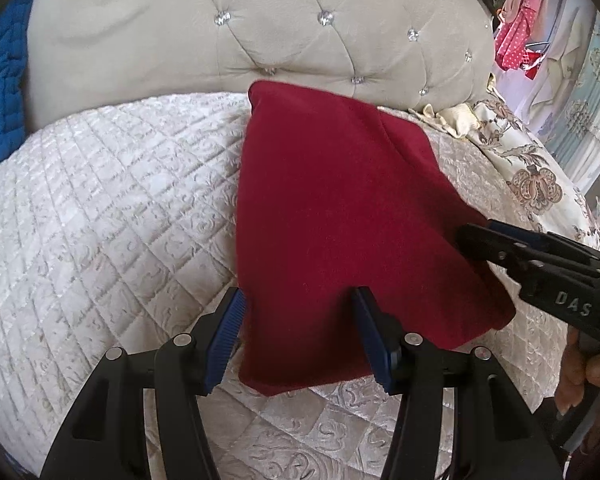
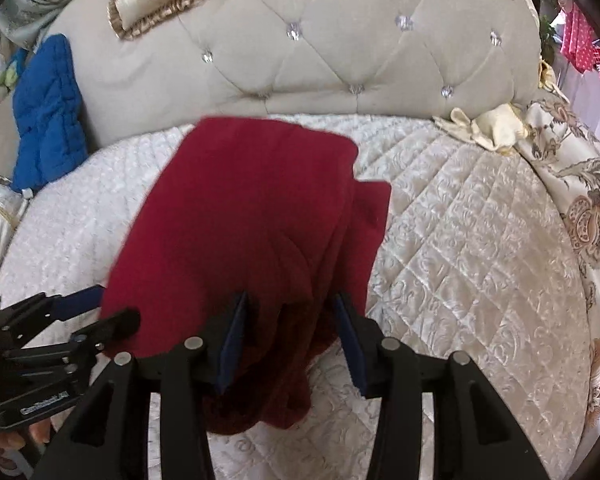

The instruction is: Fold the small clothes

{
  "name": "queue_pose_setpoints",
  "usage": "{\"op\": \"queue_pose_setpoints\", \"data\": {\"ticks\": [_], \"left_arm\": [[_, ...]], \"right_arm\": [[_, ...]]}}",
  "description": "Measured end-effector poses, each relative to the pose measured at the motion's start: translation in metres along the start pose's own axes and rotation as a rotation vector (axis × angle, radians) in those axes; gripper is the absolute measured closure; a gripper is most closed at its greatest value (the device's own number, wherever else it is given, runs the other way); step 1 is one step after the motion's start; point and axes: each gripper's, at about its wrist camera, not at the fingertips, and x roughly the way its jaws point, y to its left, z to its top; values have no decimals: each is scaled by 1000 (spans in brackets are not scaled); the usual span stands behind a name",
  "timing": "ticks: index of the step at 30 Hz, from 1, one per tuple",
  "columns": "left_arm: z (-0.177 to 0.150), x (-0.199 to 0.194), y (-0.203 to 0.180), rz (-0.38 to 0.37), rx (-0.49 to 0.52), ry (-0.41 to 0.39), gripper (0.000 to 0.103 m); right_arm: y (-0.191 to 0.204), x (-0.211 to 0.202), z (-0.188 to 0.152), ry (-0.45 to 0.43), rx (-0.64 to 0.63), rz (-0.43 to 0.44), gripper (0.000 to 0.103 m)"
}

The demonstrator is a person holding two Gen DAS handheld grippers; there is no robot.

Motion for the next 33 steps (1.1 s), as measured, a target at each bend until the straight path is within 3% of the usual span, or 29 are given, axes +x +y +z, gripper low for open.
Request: {"op": "queue_pose_setpoints", "data": {"ticks": [7, 16, 19, 21, 22, 25, 33], "left_arm": [[17, -4, 3, 12, 0, -38, 69], [34, 13, 5, -9, -10, -39, 69], [37, 19, 4, -16, -9, -35, 67], [39, 22, 4, -20, -8, -30, 66], [39, 23, 3, -19, -7, -31, 65], [39, 24, 3, -19, -2, -35, 63], [38, 27, 3, -20, -1, -28, 60]], "right_arm": [[-1, 0, 18, -48, 34, -6, 45], [-14, 34, 30, -11, 105, -32, 45], [-23, 47, 27, 13, 150, 22, 45], [-22, 51, 26, 13, 129, 47, 56], [-20, 50, 25, 11, 111, 50, 67], [-13, 44, 25, -8, 41, 18, 76], [-20, 41, 20, -5, 83, 32, 81]]}}
